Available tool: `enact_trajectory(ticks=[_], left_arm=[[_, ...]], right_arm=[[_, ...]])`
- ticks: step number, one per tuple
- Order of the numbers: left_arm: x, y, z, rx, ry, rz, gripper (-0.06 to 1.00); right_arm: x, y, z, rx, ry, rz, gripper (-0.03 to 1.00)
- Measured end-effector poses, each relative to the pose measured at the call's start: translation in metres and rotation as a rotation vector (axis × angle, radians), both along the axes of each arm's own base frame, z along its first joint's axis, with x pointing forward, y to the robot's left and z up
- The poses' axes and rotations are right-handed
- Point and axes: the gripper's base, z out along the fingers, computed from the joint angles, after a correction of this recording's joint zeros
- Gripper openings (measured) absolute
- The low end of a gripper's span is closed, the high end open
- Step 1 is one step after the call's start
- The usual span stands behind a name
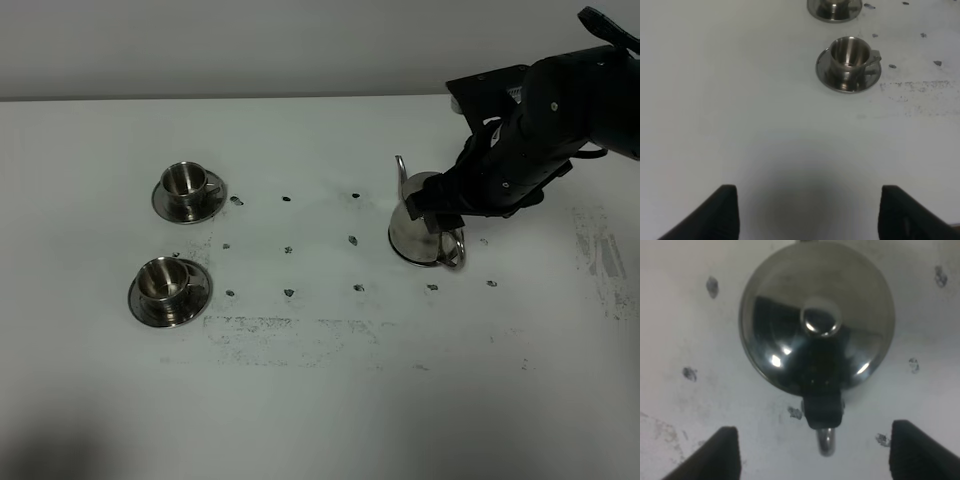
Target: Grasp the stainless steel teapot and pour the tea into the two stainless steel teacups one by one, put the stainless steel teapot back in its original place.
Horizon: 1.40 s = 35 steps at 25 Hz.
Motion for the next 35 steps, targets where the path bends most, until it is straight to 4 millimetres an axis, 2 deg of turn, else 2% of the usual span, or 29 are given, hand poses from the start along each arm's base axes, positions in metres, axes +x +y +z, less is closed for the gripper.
enact_trajectory(ticks=[6, 14, 19, 35], left_arm=[[0.0, 0.0, 0.0, 0.0, 0.0, 0.0, 0.58], [0.0, 0.0, 0.0, 0.0, 0.0, 0.0, 0.58], [0.0, 0.0, 0.0, 0.0, 0.0, 0.0, 0.58], [0.0, 0.0, 0.0, 0.0, 0.0, 0.0, 0.58]], right_arm=[[0.012, 0.004, -0.005, -0.016, 0.036, 0.003, 0.6], [0.02, -0.005, -0.019, -0.04, 0.072, 0.0, 0.6], [0.023, -0.008, -0.027, -0.053, 0.081, 0.021, 0.6], [0.029, -0.009, -0.036, -0.069, 0.057, 0.092, 0.59]])
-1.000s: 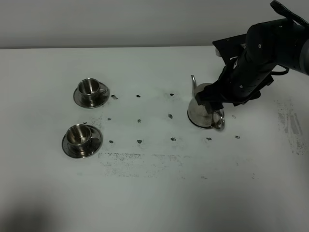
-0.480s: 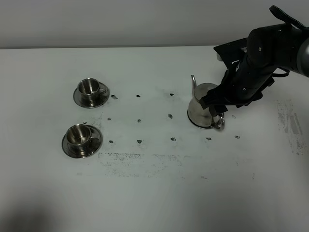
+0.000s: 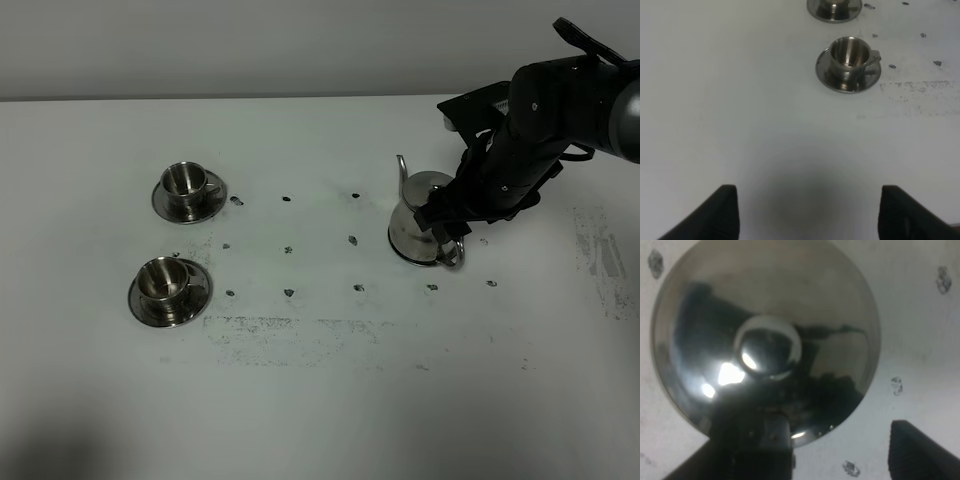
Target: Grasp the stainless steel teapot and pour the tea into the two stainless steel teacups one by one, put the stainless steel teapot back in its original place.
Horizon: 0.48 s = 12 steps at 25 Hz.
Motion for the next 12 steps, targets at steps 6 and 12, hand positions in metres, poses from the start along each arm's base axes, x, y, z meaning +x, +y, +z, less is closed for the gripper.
enact_trajectory(ticks=[6, 12], left_arm=[[0.0, 0.0, 0.0, 0.0, 0.0, 0.0, 0.58], [0.0, 0.0, 0.0, 0.0, 0.0, 0.0, 0.58]], right_arm=[[0.0011, 0.0, -0.0002, 0.002, -0.011, 0.011, 0.57], [0.0019, 0.0004, -0.0032, -0.001, -0.01, 0.023, 0.51]])
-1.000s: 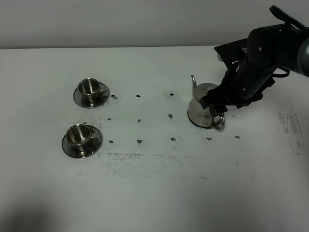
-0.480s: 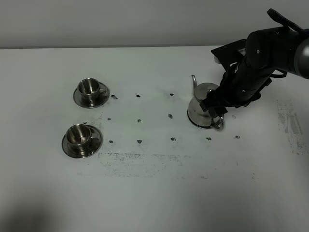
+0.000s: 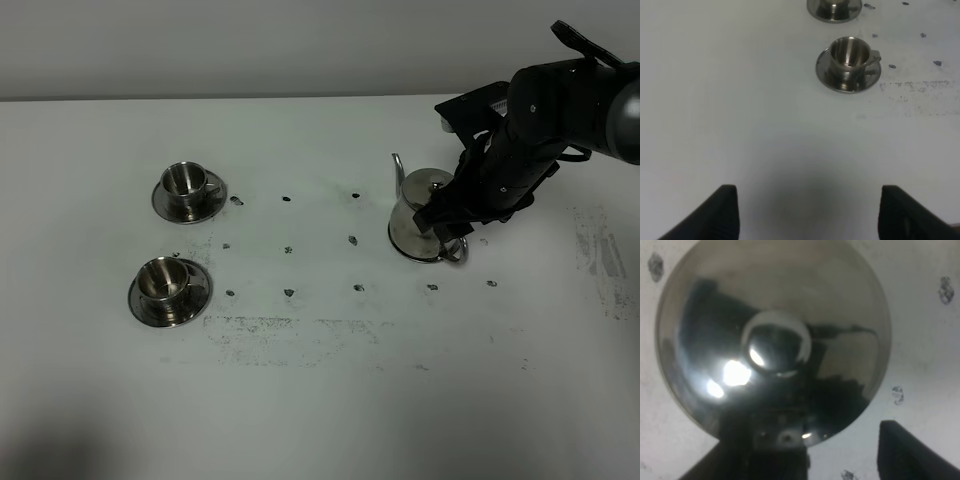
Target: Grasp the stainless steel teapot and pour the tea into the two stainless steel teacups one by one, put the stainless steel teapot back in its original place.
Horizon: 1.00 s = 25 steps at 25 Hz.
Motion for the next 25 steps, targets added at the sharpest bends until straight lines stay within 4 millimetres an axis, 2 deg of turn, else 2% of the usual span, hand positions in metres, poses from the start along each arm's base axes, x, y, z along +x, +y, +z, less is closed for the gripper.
enact_trajectory(ticks=[5, 11, 25], left_arm=[[0.0, 0.0, 0.0, 0.0, 0.0, 0.0, 0.58], [0.0, 0.0, 0.0, 0.0, 0.0, 0.0, 0.58], [0.0, 0.0, 0.0, 0.0, 0.0, 0.0, 0.58]], right_arm=[[0.0, 0.0001, 0.0, -0.001, -0.001, 0.006, 0.43], [0.0008, 0.0006, 0.0003, 0.004, -0.01, 0.01, 0.2], [0.0005, 0.0019, 0.0002, 0.019, -0.008, 0.043, 0.2]])
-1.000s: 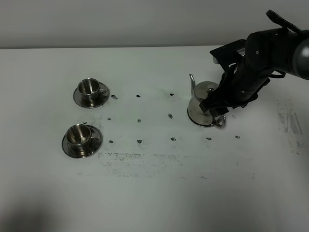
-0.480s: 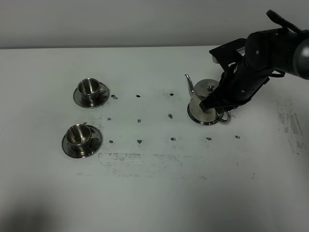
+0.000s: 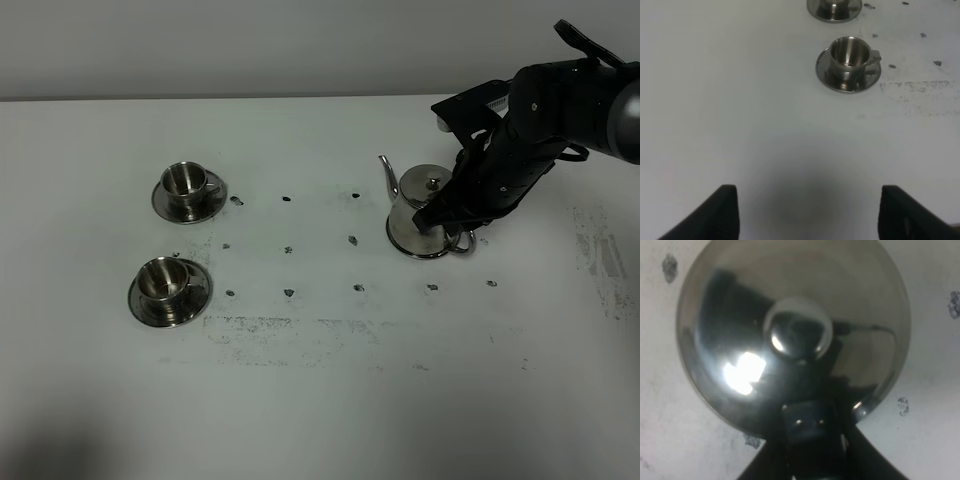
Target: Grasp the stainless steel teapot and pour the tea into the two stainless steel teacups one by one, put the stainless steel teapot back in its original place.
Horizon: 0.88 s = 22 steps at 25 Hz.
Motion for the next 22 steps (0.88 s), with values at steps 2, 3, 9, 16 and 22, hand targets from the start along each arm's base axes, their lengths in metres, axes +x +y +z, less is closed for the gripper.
enact_trajectory(ticks=[2, 3, 9, 16, 22], left_arm=[[0.0, 0.0, 0.0, 0.0, 0.0, 0.0, 0.58], [0.0, 0.0, 0.0, 0.0, 0.0, 0.0, 0.58], [0.0, 0.0, 0.0, 0.0, 0.0, 0.0, 0.58], [0.0, 0.0, 0.0, 0.0, -0.001, 0.0, 0.58], [0.0, 0.0, 0.0, 0.0, -0.001, 0.0, 0.58]], right_arm=[[0.0, 0.0, 0.0, 0.0, 0.0, 0.0, 0.2], [0.0, 0.0, 0.0, 0.001, 0.0, -0.001, 0.2], [-0.002, 0.0, 0.007, 0.008, -0.01, -0.002, 0.2], [-0.006, -0.001, 0.033, 0.031, -0.068, 0.001, 0.2], [-0.016, 0.027, 0.04, 0.02, -0.083, 0.12, 0.2]])
